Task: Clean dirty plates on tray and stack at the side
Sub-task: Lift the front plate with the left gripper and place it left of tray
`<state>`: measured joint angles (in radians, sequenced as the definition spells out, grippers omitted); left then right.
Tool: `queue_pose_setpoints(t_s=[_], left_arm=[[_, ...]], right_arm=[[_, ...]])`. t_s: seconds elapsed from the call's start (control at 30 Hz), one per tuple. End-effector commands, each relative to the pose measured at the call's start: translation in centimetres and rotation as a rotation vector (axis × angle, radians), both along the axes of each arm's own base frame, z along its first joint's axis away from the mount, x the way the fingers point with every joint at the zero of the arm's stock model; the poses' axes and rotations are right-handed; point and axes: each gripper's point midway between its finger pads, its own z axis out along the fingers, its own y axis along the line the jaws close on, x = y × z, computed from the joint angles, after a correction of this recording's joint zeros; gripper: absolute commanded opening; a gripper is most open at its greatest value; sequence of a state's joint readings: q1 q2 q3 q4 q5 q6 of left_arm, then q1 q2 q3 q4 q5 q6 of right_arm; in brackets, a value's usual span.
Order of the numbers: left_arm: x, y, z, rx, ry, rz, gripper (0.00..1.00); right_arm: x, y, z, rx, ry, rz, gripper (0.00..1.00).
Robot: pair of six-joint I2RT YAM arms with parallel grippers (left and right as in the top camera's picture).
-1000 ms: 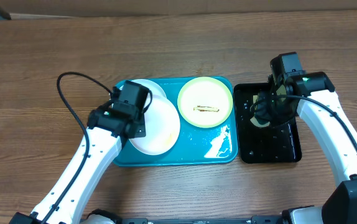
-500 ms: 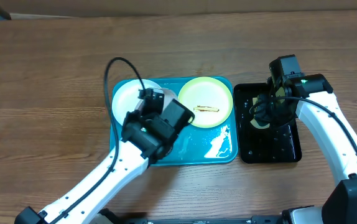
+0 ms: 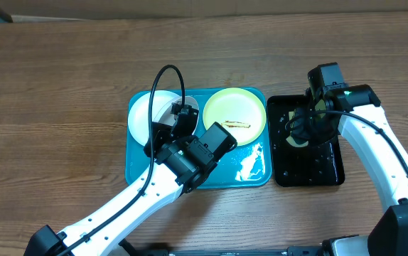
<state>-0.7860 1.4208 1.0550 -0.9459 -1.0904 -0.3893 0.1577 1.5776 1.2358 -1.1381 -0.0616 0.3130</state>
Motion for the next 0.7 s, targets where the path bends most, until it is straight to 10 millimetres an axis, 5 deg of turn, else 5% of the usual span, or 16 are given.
queue_pose_setpoints(t_s=[0.0, 0.4, 0.67], left_arm=[[0.5, -0.2, 1.4, 0.014, -0.054, 0.006, 0.04], [0.4, -0.5, 0.9, -0.009, -0.029, -0.002, 0.04], [0.4, 0.2, -1.8, -0.254, 0.156, 0.038, 0.04]], right_arm=[[0.0, -0.3, -0.1, -0.013, -0.004, 0.002, 0.04], [0.0, -0.3, -0.1, -0.013, -0.004, 0.002, 0.04], [-0.1, -0.3, -0.1, -0.013, -0.003, 0.002, 0.04]])
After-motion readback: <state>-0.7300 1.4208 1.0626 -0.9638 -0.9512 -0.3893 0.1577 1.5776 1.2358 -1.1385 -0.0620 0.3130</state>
